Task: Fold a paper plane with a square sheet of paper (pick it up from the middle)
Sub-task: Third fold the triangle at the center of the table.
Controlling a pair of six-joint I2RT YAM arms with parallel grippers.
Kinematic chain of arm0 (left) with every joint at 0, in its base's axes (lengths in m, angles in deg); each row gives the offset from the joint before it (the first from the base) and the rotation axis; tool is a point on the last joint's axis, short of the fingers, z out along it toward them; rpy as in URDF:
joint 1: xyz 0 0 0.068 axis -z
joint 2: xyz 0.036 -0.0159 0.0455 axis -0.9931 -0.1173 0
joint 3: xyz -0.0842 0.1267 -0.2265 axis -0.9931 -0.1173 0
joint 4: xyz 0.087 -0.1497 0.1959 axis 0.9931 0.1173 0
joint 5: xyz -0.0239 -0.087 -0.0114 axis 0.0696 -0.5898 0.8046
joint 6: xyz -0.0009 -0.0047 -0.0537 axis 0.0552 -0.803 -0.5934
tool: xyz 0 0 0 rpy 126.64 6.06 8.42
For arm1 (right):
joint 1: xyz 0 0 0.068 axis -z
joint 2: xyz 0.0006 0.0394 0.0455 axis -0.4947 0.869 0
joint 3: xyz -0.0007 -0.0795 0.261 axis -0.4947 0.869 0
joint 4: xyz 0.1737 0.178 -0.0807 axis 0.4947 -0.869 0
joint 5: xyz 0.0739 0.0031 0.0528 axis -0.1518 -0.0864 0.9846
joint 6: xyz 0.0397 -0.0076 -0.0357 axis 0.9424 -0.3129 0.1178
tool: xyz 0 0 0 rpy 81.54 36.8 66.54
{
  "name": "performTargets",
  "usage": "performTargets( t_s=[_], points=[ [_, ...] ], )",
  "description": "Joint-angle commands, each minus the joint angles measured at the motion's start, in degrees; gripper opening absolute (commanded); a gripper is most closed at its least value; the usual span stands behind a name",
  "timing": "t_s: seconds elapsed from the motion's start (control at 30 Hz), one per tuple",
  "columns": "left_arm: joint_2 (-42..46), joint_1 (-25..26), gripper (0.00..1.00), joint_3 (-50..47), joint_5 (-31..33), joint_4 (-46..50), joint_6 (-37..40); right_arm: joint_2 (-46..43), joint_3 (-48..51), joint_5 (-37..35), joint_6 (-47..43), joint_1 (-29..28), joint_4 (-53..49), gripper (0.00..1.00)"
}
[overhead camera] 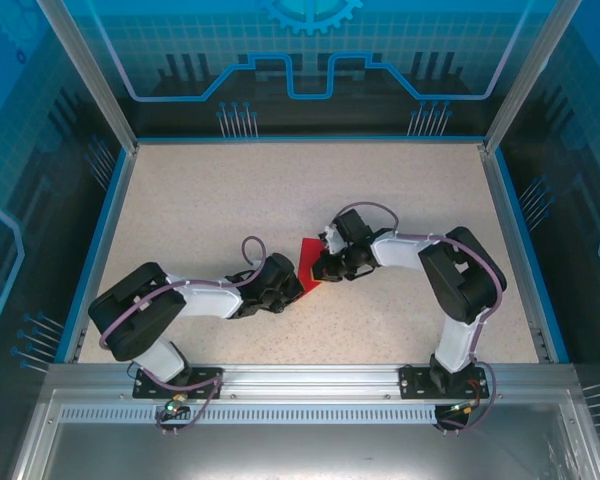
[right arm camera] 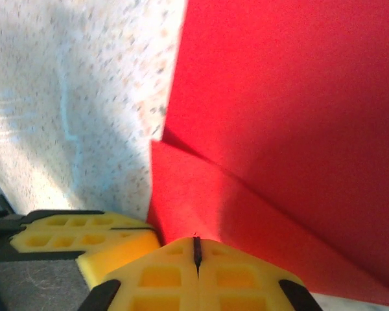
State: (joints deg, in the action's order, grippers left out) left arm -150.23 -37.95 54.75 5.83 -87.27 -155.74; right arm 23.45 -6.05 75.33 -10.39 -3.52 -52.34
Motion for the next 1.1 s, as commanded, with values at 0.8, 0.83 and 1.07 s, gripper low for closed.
performTargets(
  t_s=[0.8, 0.83, 1.07],
  points=[
    [0.06, -0.03, 0.0, 6.64, -1.3, 15.27, 4.56, -8.27, 0.66, -6.88, -0.27, 13.26, -8.52, 0.02],
    [0.52, -0.06, 0.0, 7.92, -1.52, 15.74, 6.03, -9.24, 0.83, -7.01, 0.05, 13.36, -8.8, 0.03],
    [0.76, -1.24, 0.1, 16.46, -2.65, 17.5, 15.28, -11.13, 4.17, -2.3, 5.1, 13.32, -5.17, 0.3]
  ],
)
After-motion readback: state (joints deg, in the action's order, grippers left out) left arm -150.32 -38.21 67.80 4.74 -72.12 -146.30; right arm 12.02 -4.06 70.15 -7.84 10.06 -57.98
